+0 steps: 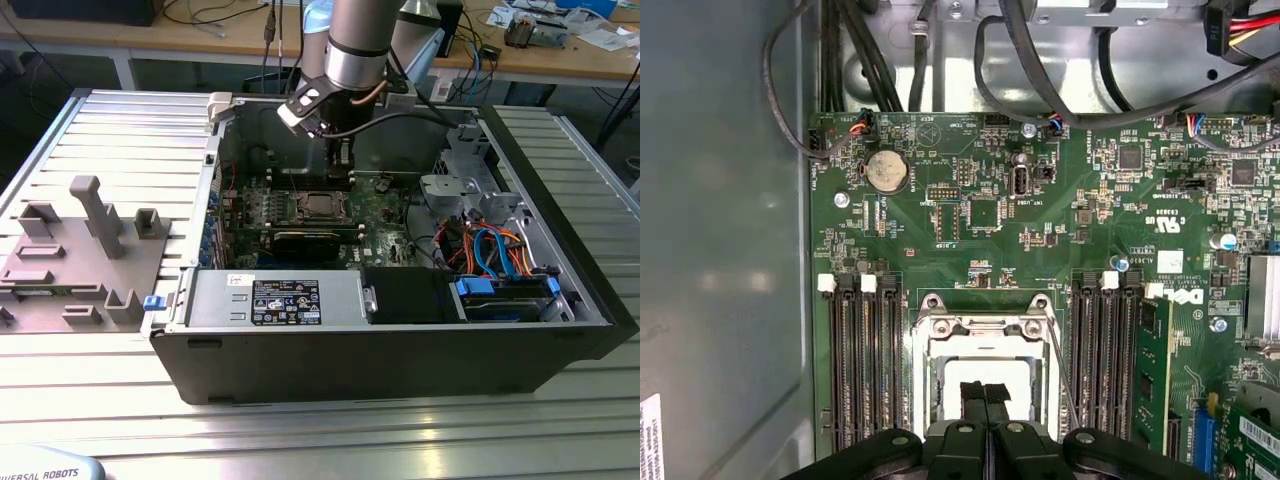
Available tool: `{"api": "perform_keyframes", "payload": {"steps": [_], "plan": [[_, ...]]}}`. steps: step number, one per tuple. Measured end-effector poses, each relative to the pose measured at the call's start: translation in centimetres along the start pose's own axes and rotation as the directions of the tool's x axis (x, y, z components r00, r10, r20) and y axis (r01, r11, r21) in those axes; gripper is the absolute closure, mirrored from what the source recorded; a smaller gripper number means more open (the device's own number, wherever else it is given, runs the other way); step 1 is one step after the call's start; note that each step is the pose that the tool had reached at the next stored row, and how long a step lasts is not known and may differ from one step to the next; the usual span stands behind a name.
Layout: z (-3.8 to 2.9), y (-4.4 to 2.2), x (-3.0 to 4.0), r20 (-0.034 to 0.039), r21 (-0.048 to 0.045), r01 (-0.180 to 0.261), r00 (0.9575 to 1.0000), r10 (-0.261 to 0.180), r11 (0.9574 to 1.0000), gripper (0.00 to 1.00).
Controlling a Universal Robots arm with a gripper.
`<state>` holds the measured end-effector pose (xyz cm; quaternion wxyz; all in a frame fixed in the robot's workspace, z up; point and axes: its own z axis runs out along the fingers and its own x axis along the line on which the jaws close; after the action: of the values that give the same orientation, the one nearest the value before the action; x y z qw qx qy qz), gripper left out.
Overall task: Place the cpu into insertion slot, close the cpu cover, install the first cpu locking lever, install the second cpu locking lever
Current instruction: 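Install the first cpu locking lever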
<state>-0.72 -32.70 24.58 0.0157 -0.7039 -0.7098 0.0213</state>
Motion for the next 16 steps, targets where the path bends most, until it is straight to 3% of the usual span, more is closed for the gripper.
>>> {"api": "perform_keyframes", "payload": {"steps": [8,16], "plan": [[0.00,0.00,0.00,0.0031,-0.0004,0.059,0.9982,-0.059,0.9983,0.89],[0.00,0.00,0.00,0.0072,-0.0006,0.137,0.9906,-0.137,0.9906,0.89]]}}
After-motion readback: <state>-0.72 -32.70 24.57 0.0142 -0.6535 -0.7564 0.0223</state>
